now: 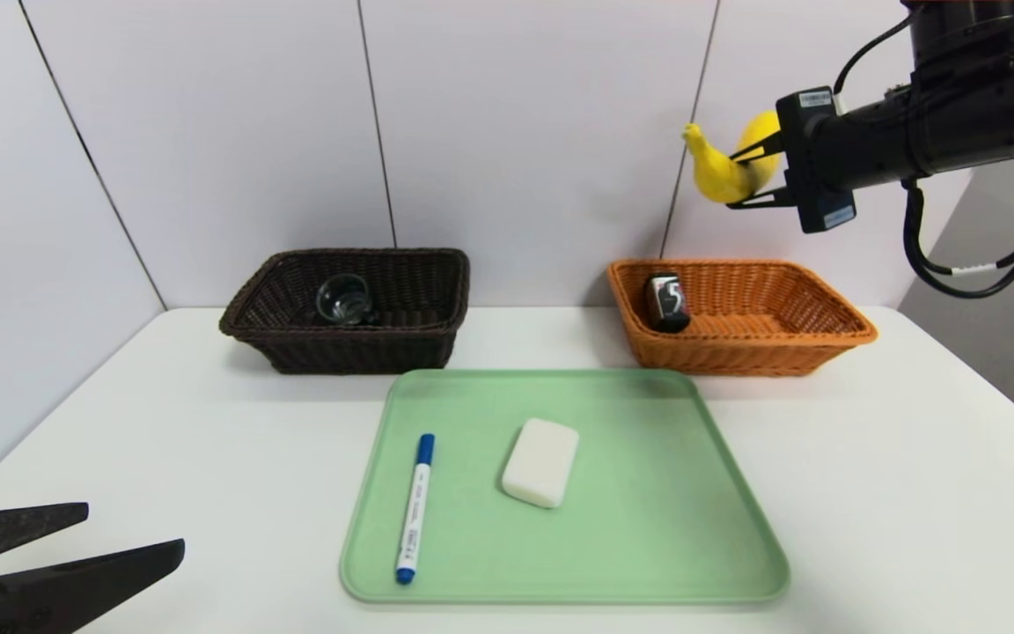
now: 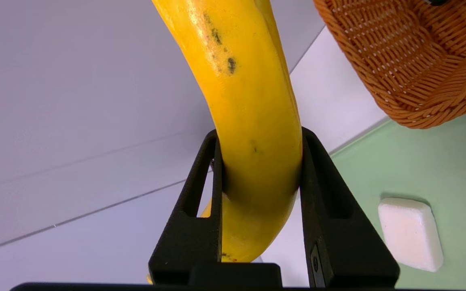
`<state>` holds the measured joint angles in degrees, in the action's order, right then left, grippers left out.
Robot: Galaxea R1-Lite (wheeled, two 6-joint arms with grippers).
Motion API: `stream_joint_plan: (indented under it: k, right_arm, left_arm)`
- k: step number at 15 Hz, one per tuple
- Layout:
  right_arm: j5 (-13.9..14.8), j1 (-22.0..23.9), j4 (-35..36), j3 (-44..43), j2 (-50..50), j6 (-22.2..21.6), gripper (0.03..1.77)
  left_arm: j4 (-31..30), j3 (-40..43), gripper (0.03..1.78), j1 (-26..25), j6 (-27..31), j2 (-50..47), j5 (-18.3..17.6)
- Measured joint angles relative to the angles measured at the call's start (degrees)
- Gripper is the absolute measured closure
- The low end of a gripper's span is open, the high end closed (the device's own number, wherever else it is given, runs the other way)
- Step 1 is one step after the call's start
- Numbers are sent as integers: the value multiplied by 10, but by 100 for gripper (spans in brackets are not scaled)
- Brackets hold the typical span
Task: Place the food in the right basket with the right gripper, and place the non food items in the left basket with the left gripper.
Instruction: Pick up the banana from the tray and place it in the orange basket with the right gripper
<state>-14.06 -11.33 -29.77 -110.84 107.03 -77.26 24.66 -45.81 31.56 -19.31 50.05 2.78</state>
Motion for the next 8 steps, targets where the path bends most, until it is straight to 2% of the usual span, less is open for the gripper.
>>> stream_joint_plan:
  k: [3,5,6,8]
  right_arm:
    - [-13,28,0,2,14,-49,126]
    - [-50,55,0,3,26,-97,126]
    - [-59,64,0,3,33,-115,126]
    - [-62,74,0,3,49,-124,126]
  left_arm:
    - [-1,-3,12,0,0,1,-1]
    - [-1,-5,12,0,0,1,-1]
    - [0,-5,12,0,0,1,-1]
    - [-1,-5,12,0,0,1,-1]
